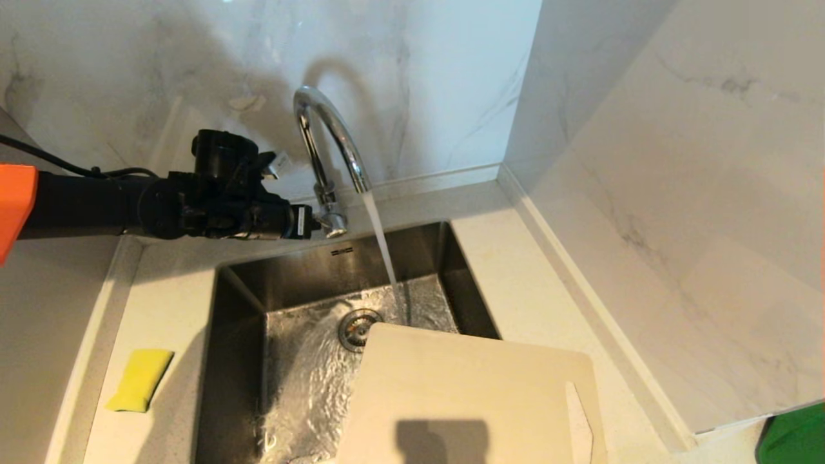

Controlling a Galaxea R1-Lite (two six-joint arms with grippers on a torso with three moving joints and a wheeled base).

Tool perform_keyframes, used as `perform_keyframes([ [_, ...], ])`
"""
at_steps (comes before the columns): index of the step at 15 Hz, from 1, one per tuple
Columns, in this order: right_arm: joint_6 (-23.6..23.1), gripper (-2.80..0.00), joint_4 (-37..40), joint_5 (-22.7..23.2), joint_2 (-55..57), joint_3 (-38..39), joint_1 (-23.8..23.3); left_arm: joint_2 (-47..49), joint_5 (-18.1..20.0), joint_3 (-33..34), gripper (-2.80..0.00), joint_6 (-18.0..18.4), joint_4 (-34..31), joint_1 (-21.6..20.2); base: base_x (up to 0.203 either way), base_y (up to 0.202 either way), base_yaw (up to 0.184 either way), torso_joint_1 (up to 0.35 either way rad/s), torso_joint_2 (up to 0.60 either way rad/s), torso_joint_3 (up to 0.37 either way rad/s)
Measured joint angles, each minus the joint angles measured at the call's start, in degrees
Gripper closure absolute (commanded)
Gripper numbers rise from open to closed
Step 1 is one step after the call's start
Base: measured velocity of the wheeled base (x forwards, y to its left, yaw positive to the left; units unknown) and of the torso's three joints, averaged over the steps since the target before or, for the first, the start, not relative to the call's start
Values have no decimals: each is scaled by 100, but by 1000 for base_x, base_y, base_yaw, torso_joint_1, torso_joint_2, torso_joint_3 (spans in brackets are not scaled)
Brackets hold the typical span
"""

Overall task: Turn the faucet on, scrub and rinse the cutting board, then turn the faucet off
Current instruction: Turn off the tap

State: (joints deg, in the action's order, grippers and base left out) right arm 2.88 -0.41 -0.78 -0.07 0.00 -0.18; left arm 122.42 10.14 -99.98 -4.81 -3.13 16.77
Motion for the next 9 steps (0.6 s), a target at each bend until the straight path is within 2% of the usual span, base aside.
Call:
perform_keyframes([
  [9, -2, 0, 0, -1, 0, 0, 0, 179, -126, -227, 0, 60, 187, -7, 0, 0, 0, 0, 0, 0],
])
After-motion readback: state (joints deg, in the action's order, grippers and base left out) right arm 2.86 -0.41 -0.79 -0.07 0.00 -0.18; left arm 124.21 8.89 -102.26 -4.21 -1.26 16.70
